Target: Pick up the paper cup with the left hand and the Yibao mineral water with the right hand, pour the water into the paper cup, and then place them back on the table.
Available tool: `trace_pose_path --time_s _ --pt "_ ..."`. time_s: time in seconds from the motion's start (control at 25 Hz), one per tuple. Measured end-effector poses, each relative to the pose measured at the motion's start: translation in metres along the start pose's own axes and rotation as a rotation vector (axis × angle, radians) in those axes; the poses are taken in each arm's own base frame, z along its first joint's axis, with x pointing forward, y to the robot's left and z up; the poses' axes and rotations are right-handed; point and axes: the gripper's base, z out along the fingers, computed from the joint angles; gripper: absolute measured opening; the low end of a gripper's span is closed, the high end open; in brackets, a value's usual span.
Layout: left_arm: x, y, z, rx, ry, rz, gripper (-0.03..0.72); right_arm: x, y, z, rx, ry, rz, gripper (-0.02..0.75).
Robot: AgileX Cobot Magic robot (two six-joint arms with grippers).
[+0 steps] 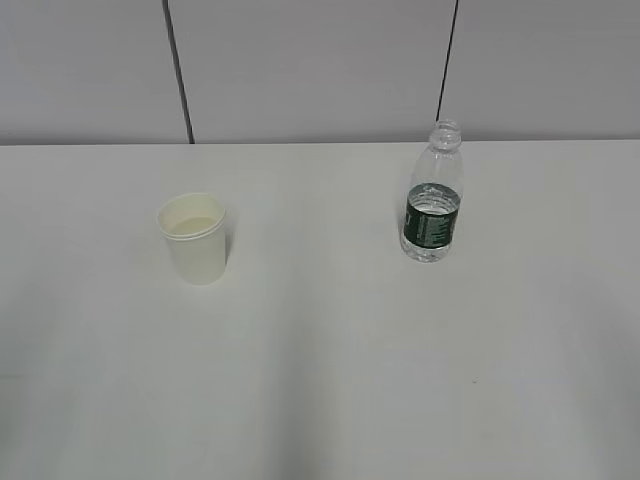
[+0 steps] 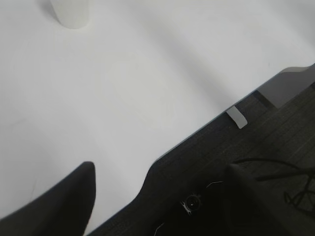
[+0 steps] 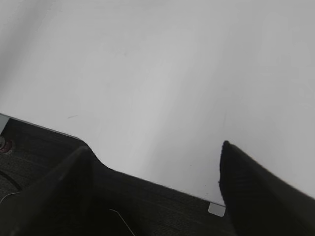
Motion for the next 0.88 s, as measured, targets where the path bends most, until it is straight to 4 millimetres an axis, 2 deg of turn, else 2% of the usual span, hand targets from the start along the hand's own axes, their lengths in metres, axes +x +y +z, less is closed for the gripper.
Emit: trace_pose_path --time_s 0.36,0.64,0.88 --pt "0.0 0.001 0.0 -0.032 -0.003 -0.028 0.486 0.001 -0.001 0.0 0.018 -0.004 0.021 0.587" --pt "0.003 0.007 -0.006 -0.272 -0.069 -0.228 0.486 0.007 -0.005 -0.008 0.194 -0.061 0.189 0.587" --pt "0.01 0.005 -0.015 -0.429 -0.152 -0.337 0.486 0.017 -0.001 -0.019 0.278 -0.162 0.247 0.587"
